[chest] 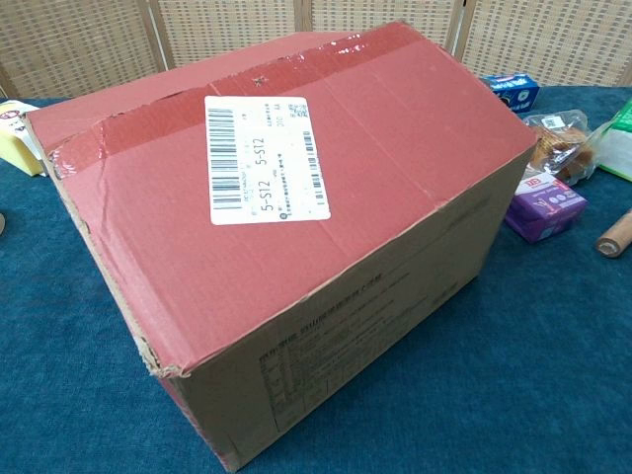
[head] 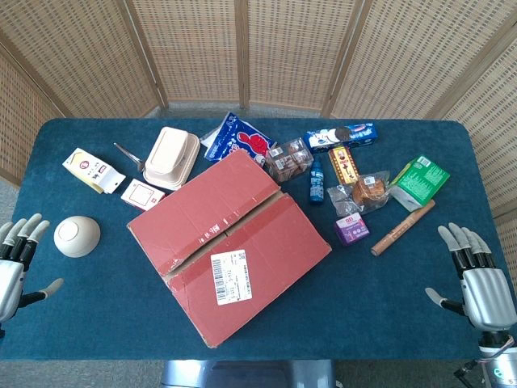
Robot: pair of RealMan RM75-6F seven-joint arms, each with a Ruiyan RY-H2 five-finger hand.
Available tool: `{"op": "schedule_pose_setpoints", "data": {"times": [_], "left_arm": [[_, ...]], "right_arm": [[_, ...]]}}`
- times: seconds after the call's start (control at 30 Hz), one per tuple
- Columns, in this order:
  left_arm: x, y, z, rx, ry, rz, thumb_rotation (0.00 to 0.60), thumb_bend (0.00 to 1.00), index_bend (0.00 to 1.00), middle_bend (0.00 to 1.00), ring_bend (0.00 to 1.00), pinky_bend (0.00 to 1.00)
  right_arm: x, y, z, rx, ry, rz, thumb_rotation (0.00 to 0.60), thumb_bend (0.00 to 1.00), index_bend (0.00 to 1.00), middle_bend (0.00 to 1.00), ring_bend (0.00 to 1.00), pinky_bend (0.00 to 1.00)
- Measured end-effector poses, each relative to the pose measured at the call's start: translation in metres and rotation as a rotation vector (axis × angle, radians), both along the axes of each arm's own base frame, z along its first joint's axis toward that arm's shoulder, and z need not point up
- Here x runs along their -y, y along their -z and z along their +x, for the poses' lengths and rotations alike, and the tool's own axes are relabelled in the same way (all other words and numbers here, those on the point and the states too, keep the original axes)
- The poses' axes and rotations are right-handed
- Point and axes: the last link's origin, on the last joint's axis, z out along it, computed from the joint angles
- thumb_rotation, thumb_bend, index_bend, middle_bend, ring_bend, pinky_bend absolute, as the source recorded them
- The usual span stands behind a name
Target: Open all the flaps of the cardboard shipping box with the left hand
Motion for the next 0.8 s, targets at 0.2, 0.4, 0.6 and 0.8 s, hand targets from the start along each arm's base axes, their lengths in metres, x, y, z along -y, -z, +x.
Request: {"op": "schedule_pose_setpoints", "data": {"times": [0.2, 0.4, 0.6, 0.8], "left_arm": [[0.000, 0.000, 0.000, 0.000, -0.002, 0.000, 0.600, 0.05, 0.00, 0.00, 0.00, 0.00], [0.001, 0.000, -0.001, -0.001, -0.004, 0.000, 0.600, 0.05, 0.00, 0.00, 0.00, 0.00], [-0.001, 0.001, 0.002, 0.008, 0.009, -0.010, 0.600, 0.05, 0.00, 0.00, 0.00, 0.00], [-0.007, 0.005, 0.022, 0.075, 0.087, -0.053, 0.600, 0.05, 0.00, 0.00, 0.00, 0.00]], "right_arm": [[0.000, 0.001, 0.000, -0.003, -0.002, 0.003, 0.600, 0.00, 0.00, 0.00, 0.00, 0.11], [0.000, 0.002, 0.000, -0.004, -0.003, 0.007, 0.600, 0.00, 0.00, 0.00, 0.00, 0.11], [0.000, 0.002, 0.002, 0.000, -0.008, 0.002, 0.600, 0.00, 0.00, 0.00, 0.00, 0.11], [-0.001, 0.002, 0.003, 0.000, -0.008, 0.005, 0.600, 0.00, 0.00, 0.00, 0.00, 0.11]]}}
